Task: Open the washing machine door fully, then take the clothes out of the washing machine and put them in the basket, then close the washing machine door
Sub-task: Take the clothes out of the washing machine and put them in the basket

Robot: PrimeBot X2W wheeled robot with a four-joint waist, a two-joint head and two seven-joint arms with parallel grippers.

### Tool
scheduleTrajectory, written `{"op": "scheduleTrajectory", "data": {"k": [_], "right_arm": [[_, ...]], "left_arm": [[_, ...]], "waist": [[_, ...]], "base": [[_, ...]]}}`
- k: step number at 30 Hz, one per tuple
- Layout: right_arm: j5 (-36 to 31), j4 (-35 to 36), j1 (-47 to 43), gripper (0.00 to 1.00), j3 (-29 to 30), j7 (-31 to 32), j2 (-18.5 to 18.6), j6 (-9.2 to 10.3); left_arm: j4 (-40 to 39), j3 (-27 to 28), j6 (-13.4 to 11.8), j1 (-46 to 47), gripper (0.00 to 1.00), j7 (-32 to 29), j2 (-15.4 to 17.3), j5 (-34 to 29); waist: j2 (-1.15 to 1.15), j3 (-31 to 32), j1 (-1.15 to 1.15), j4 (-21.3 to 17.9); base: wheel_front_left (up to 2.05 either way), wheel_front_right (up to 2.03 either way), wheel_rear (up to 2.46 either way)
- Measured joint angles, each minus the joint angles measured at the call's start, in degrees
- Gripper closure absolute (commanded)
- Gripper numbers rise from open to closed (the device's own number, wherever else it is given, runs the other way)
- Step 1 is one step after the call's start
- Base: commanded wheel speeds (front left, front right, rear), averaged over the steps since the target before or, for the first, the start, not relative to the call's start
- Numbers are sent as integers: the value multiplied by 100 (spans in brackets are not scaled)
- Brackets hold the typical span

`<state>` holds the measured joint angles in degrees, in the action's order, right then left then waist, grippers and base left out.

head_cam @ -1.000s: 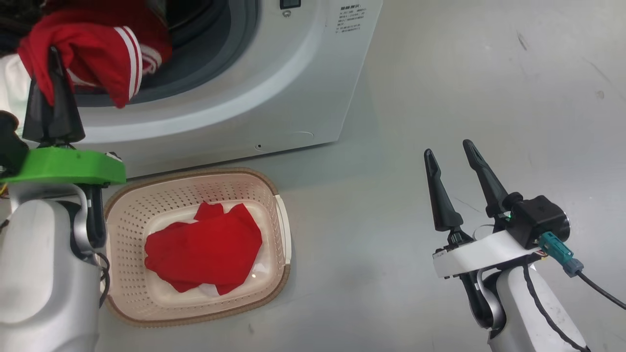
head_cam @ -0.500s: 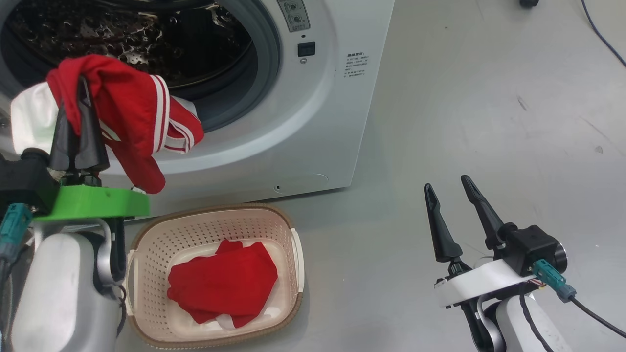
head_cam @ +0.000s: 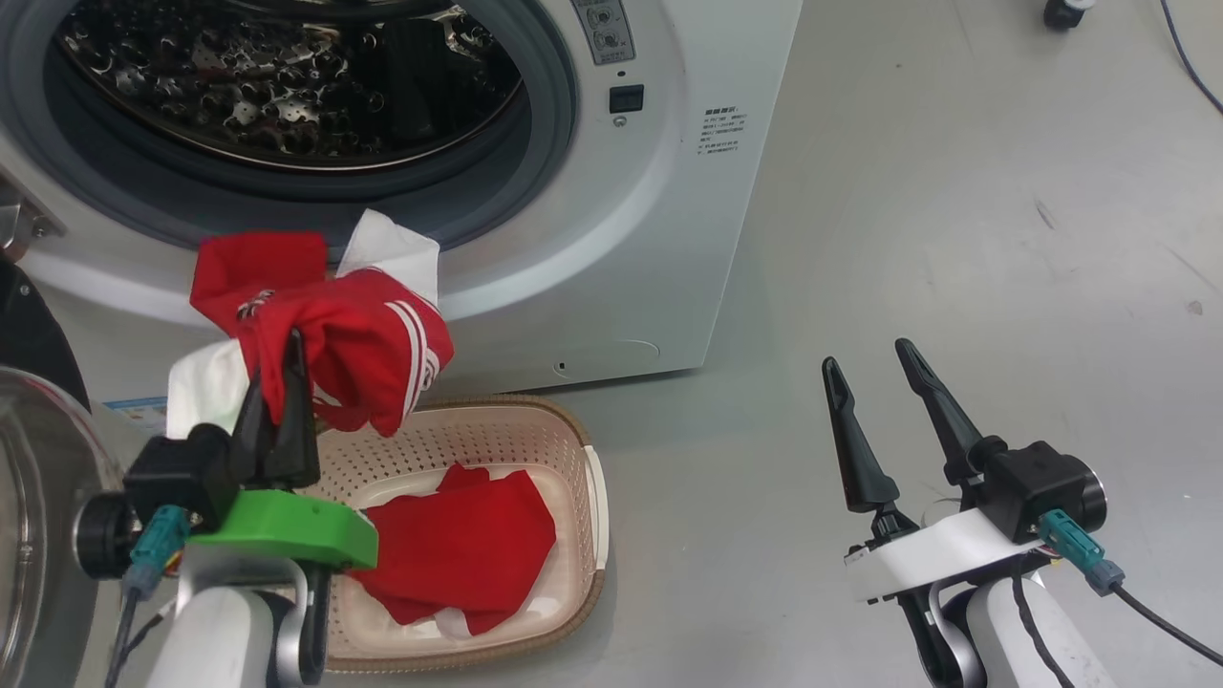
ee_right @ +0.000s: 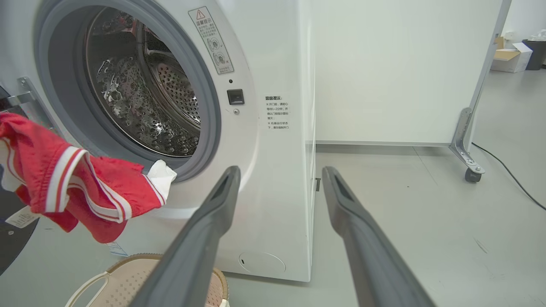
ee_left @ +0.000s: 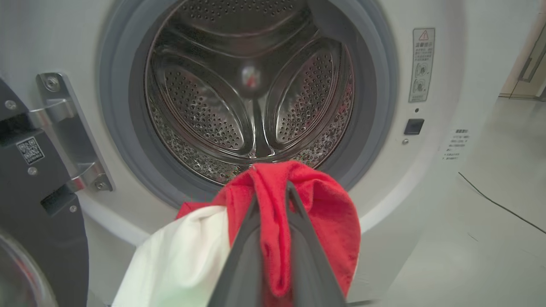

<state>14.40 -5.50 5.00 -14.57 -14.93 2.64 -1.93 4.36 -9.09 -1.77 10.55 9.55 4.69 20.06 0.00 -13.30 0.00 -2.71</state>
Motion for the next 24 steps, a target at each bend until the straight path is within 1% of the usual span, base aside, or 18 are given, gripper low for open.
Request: {"op": "scheduleTrajectory", "data": {"k": [7,13,24], "right_arm": [[-42,108,-2,0,14,0,3,-2],[-43,137,19,0,-56,0,3,-52],[-12,314,107,0,-127,-1,4,-52]], "left_arm": [[261,-335,64,-247,100,-245,-99,216],[647,-360,65,-293,100,-350,-133,394],[1468,-434,56,-161,100,-572,-166,475]], "waist": [[0,-137,0,38],[0,-281,0,30],[0,-694,0,-114]], "base": [[0,0,0],[0,0,0],[0,0,0]]}}
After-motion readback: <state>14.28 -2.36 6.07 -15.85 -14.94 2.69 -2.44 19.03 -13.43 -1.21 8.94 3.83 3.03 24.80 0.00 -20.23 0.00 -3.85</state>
